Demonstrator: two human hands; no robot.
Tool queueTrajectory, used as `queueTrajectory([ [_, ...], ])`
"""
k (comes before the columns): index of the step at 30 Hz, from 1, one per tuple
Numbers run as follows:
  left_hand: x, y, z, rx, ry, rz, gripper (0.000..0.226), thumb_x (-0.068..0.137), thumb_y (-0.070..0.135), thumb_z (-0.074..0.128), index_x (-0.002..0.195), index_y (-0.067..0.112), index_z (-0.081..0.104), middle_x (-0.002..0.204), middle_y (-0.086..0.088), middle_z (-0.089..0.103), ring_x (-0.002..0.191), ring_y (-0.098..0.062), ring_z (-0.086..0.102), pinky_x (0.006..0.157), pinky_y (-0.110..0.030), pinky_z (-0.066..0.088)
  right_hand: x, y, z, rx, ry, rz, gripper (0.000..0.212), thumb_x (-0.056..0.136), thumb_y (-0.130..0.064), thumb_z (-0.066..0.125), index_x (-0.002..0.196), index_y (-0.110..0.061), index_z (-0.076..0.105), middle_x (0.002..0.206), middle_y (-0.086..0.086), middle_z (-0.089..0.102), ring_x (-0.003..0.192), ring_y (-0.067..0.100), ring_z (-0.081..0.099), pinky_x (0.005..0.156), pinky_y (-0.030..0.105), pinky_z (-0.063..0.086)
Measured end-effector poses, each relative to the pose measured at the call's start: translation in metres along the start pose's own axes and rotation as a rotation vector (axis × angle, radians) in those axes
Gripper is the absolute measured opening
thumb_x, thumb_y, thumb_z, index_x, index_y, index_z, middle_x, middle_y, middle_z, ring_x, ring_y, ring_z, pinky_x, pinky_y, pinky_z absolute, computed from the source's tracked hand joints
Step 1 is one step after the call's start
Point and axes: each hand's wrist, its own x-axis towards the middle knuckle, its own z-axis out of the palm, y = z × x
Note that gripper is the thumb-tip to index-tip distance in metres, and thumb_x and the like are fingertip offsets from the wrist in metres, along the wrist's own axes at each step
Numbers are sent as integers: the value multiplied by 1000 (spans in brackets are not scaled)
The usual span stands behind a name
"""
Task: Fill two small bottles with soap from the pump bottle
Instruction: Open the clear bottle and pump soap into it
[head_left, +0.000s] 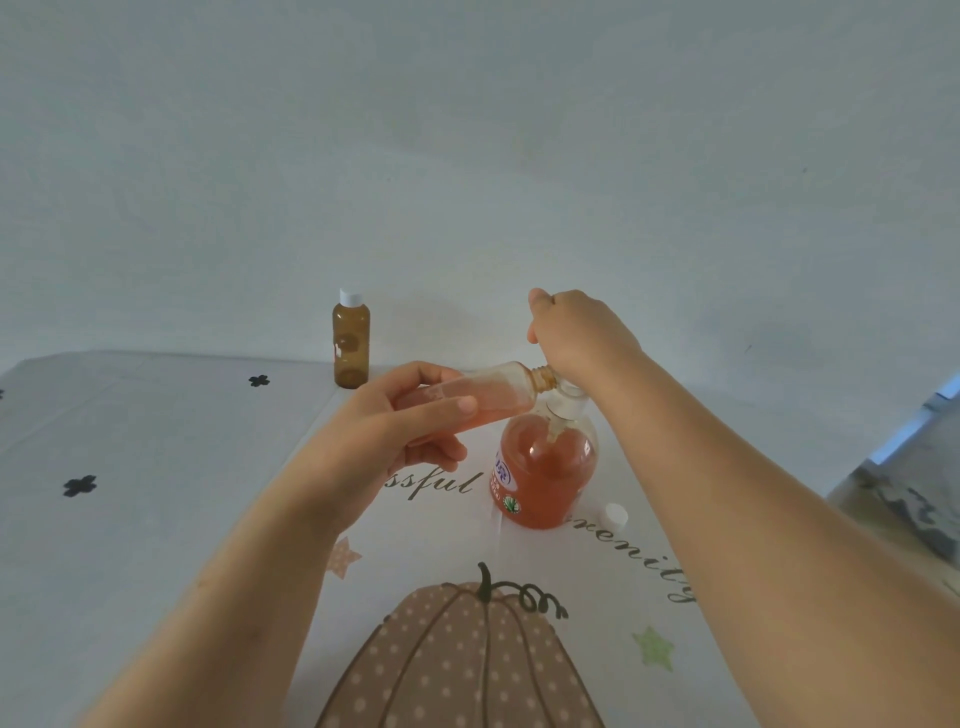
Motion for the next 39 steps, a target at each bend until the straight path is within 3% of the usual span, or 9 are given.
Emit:
queueTrajectory([
  [3,0,0,1,-16,-9,8,36,75,22,75,106,7,67,83,-5,69,71,-22,65,68,-30,55,0,-2,-6,-13,11,0,42,105,-22,20,99,-8,60,95,4,62,67,14,50,54,28,31],
  [8,-1,1,1,-32,-20,19,39,75,19,75,109,4,66,84,-7,69,72,-22,65,69,-30,56,-2,-4,-10,28,42,21,52,106,-34,23,105,-8,68,98,8,69,82,25,61,67,33,39],
  [10,-1,1,1,-41,-19,20,37,75,18,75,108,5,66,85,-6,69,71,-22,65,69,-30,56,-3,-5,-9,28,38,23,53,106,-35,23,105,-8,69,98,7,70,83,26,62,65,32,39],
  [17,0,0,0,-26,-20,13,37,75,19,76,108,7,67,88,-7,70,72,-22,65,71,-31,54,-5,-6,-6,42,30,20,56,107,-38,23,101,-7,70,73,6,61,73,25,60,61,31,40],
  [24,1,0,-2,-5,-24,-4,33,74,20,78,103,10,69,83,-3,70,71,-22,65,72,-33,55,-9,-6,0,103,-9,55,48,108,-28,24,112,-6,66,96,15,68,95,33,64,85,38,51],
  [30,0,1,-1,-25,-30,13,32,75,19,77,104,8,68,85,-4,70,72,-22,65,71,-32,55,-4,-6,-6,81,-8,37,48,105,-28,23,98,-6,66,76,8,62,76,28,61,59,31,38],
  [35,-1,2,1,-50,-26,22,38,74,18,75,108,4,65,85,-7,68,71,-22,64,69,-31,55,-5,-9,-13,115,0,29,56,105,-41,25,103,-8,70,87,10,70,85,28,66,76,36,48],
  [39,-1,3,2,-58,-19,26,39,73,19,75,109,5,66,86,-8,69,70,-22,65,68,-30,56,-3,-9,-13,116,-1,38,56,106,-41,25,102,-7,70,89,10,70,86,29,67,76,36,48],
])
